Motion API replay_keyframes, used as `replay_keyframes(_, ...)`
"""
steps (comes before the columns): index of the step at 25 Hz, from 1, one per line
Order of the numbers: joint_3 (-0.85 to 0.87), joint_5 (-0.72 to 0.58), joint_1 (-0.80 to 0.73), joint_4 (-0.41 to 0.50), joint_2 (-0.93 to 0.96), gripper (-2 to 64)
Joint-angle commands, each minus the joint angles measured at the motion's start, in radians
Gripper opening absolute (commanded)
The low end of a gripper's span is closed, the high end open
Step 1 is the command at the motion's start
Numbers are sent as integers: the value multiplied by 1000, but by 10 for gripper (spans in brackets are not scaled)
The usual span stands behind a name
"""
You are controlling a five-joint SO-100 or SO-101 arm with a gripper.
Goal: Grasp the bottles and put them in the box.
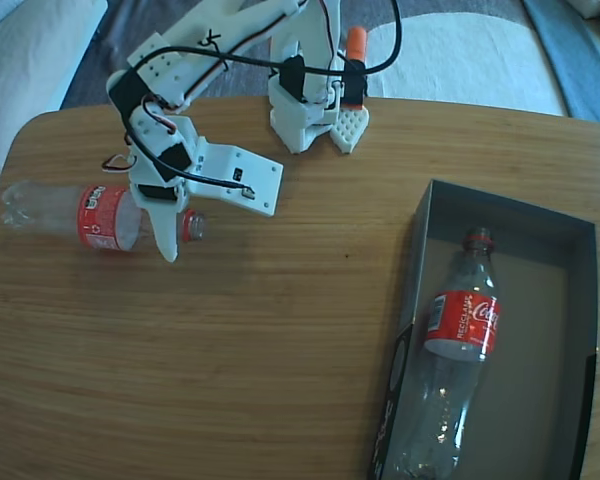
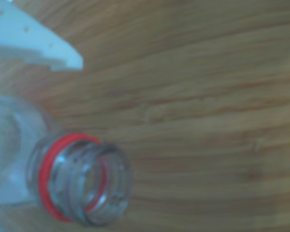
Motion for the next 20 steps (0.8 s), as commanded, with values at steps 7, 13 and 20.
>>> replay_keyframes(7,-43,-32,34,-58,0,502)
replay_keyframes(13,-43,-71,60,-86,0,501)
replay_keyframes(20,-35,-72,60,-100,-2,501)
